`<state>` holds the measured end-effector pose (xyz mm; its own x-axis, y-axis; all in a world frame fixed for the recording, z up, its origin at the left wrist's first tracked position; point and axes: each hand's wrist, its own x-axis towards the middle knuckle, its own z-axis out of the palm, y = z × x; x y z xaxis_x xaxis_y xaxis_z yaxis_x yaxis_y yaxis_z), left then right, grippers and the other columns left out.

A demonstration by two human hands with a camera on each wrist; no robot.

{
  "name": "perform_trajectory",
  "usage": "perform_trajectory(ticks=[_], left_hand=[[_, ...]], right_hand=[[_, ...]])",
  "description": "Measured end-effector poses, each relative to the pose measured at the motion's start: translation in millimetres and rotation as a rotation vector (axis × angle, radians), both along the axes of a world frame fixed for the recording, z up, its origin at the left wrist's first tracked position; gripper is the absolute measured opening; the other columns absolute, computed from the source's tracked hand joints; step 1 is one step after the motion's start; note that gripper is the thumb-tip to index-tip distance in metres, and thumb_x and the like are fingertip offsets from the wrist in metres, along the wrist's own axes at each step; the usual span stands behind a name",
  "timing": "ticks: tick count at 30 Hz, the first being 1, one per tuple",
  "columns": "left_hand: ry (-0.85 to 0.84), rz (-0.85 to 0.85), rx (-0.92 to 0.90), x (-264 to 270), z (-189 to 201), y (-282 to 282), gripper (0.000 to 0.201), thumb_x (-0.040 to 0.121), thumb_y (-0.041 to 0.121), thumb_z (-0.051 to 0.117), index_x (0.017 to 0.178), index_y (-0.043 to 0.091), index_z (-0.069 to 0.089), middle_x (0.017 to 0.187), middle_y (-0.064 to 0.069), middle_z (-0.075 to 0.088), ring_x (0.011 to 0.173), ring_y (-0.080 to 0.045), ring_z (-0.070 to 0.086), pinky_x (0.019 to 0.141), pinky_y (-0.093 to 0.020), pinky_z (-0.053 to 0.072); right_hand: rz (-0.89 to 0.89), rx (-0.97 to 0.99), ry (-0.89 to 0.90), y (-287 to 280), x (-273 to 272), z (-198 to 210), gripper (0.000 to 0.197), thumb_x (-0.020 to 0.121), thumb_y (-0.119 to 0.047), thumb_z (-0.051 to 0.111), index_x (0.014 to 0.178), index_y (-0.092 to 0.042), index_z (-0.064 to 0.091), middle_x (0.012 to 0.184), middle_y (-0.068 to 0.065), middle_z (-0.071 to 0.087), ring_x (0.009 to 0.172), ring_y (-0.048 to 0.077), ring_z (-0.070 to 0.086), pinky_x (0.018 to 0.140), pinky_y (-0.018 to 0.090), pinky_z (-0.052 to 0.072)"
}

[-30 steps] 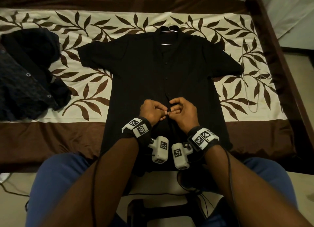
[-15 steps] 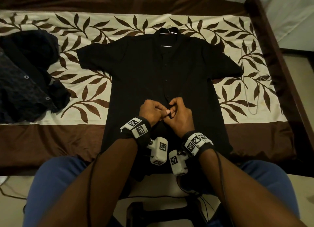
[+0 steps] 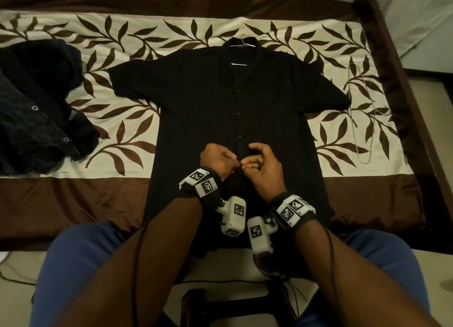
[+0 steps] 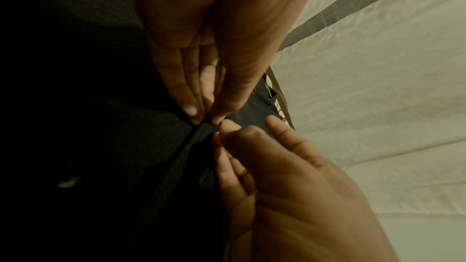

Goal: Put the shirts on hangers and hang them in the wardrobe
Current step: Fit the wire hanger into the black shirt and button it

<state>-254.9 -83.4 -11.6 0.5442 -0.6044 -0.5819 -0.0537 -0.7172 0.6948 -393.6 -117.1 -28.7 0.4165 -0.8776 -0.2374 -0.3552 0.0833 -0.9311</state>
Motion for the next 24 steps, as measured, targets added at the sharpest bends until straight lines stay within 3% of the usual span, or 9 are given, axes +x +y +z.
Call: perform_trajectory(ticks=[3, 8, 12, 16, 19, 24], left_hand=[[-0.040, -0.019, -0.044, -2, -4, 2, 0.016, 0.074, 0.007, 0.082, 0.068, 0.018, 0.071, 0.072, 0.000, 0.070, 0.072, -0.013, 0.070, 0.067, -0.024, 0.056], [-0.054, -0.021, -0.082, 0, -8, 4, 0.019, 0.070, 0.005, 0.081, 0.063, 0.017, 0.068, 0.068, 0.002, 0.069, 0.069, -0.010, 0.066, 0.067, -0.026, 0.057], [-0.022, 0.005, -0.120, 1, -10, 4, 0.022, 0.070, 0.002, 0.079, 0.063, 0.019, 0.066, 0.065, 0.003, 0.067, 0.067, -0.013, 0.066, 0.065, -0.029, 0.057], [0.094, 0.006, -0.165, 1, -14, 8, 0.021, 0.070, 0.000, 0.080, 0.073, 0.019, 0.070, 0.070, -0.004, 0.072, 0.075, -0.020, 0.073, 0.079, -0.039, 0.062], [0.142, -0.009, -0.225, 3, -17, 13, 0.020, 0.068, 0.006, 0.086, 0.077, 0.017, 0.072, 0.073, -0.007, 0.075, 0.077, -0.023, 0.075, 0.082, -0.042, 0.061], [0.081, -0.011, -0.235, 2, -14, 15, 0.017, 0.074, 0.002, 0.083, 0.080, 0.014, 0.072, 0.072, -0.005, 0.075, 0.072, -0.015, 0.074, 0.075, -0.031, 0.061]], right_hand=[[-0.036, 0.047, -0.005, -3, 2, -2, 0.041, 0.079, 0.007, 0.074, 0.113, -0.012, 0.062, 0.089, 0.008, 0.071, 0.081, 0.016, 0.070, 0.078, 0.027, 0.057], [-0.039, 0.041, 0.004, -2, 4, -5, 0.028, 0.078, 0.005, 0.077, 0.096, -0.013, 0.066, 0.085, 0.004, 0.070, 0.073, 0.006, 0.068, 0.071, 0.020, 0.056], [-0.061, -0.006, -0.002, 2, 4, -7, 0.021, 0.077, 0.004, 0.078, 0.093, -0.007, 0.070, 0.082, 0.005, 0.070, 0.071, 0.004, 0.066, 0.071, 0.018, 0.056], [-0.051, -0.052, 0.059, 1, 3, -11, 0.018, 0.080, 0.002, 0.076, 0.093, -0.010, 0.074, 0.081, 0.002, 0.071, 0.070, 0.001, 0.065, 0.070, 0.016, 0.055], [-0.029, -0.051, 0.070, -3, 1, -13, 0.017, 0.080, 0.002, 0.075, 0.091, -0.012, 0.076, 0.081, 0.001, 0.073, 0.072, 0.005, 0.068, 0.070, 0.018, 0.056], [0.018, -0.083, 0.113, -6, 2, -8, 0.015, 0.081, 0.000, 0.075, 0.091, -0.011, 0.077, 0.079, -0.002, 0.072, 0.070, 0.001, 0.068, 0.067, 0.014, 0.053]])
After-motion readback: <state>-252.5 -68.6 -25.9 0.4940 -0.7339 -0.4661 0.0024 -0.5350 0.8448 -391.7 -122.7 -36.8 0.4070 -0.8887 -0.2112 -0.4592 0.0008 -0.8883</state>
